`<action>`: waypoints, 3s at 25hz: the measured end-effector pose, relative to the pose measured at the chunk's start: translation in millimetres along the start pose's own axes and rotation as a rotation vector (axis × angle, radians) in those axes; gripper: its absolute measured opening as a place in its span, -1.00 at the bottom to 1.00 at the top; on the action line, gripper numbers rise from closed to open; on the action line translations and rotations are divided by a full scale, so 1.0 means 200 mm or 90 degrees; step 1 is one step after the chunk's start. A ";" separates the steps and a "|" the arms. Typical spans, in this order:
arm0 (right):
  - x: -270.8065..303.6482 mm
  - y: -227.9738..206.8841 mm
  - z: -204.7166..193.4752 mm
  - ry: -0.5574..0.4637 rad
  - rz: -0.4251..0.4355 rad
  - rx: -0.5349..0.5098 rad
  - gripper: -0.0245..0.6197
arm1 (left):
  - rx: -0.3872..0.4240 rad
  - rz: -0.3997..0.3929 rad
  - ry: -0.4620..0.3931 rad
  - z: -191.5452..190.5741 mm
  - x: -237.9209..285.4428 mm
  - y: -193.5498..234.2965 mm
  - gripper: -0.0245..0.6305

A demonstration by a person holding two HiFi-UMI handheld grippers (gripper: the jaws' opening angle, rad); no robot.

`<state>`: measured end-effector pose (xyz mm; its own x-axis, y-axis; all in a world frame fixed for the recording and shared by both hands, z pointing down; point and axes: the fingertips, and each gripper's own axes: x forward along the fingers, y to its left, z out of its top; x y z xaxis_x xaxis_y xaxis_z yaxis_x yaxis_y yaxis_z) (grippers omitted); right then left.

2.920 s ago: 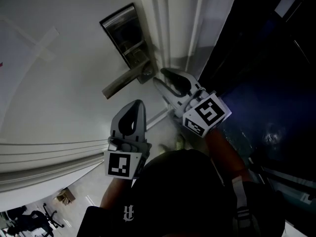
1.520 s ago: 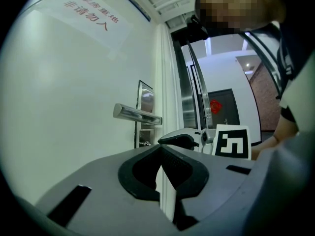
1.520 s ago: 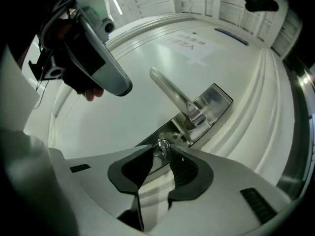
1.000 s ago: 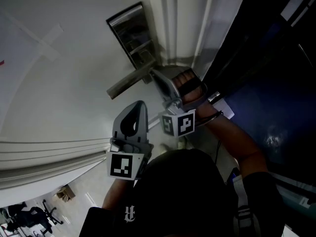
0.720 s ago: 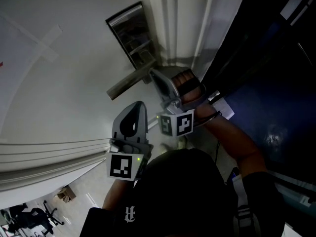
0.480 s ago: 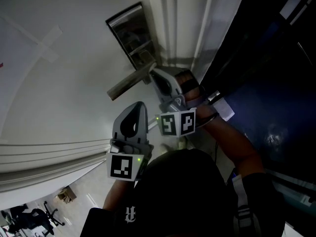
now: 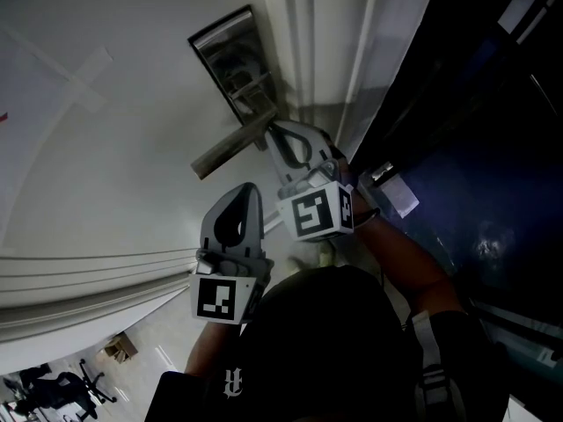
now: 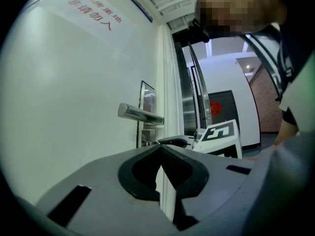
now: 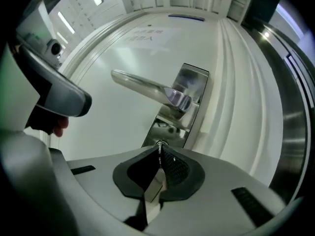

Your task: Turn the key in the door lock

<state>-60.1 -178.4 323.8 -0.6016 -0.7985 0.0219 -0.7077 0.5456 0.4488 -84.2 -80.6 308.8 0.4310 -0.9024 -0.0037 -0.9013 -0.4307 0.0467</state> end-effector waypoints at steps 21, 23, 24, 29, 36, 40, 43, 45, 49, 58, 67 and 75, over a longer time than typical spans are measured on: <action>0.00 -0.04 -0.06 -0.052 0.138 0.862 -0.85 | 0.003 0.002 0.001 0.00 -0.01 -0.02 -0.91; 0.01 -0.05 -0.07 -0.062 0.154 0.945 -0.85 | 0.003 0.003 0.001 0.00 -0.01 -0.01 -0.91; 0.01 -0.05 -0.07 -0.063 0.158 0.977 -0.85 | 0.004 0.004 0.001 0.00 -0.01 -0.01 -0.91; 0.00 -0.04 -0.12 -0.052 0.165 1.078 -0.85 | 0.003 0.005 0.001 0.00 -0.02 -0.01 -0.91; 0.01 -0.03 -0.11 -0.074 0.202 1.206 -0.85 | 0.004 0.004 -0.002 0.00 -0.02 -0.01 -0.91; 0.01 -0.03 -0.11 -0.076 0.209 1.224 -0.85 | 0.002 0.004 -0.001 0.00 -0.02 -0.01 -0.91; 0.01 -0.03 -0.11 -0.075 0.212 1.229 -0.85 | 0.001 0.005 0.000 0.00 -0.02 -0.01 -0.91; 0.01 -0.03 -0.11 -0.077 0.217 1.237 -0.85 | 0.000 0.005 0.000 0.00 -0.02 -0.01 -0.91; 0.02 -0.03 -0.11 -0.082 0.234 1.256 -0.85 | 0.001 0.004 0.000 0.00 -0.02 -0.01 -0.91; -0.02 -0.06 -0.09 -0.120 0.259 1.221 -0.85 | -0.003 0.000 -0.003 0.00 0.00 -0.02 -0.91; -0.11 -0.09 -0.12 -0.113 0.244 1.206 -0.85 | -0.006 -0.013 -0.003 0.00 0.03 -0.05 -0.91; -0.16 -0.12 -0.12 -0.105 0.237 1.180 -0.85 | -0.007 -0.022 -0.004 0.00 0.05 -0.07 -0.91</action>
<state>-15.5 -171.8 333.4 -0.7414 -0.6242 -0.2465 0.0658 0.2979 -0.9523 -66.9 -83.7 308.3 0.4611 -0.8872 -0.0123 -0.8855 -0.4610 0.0575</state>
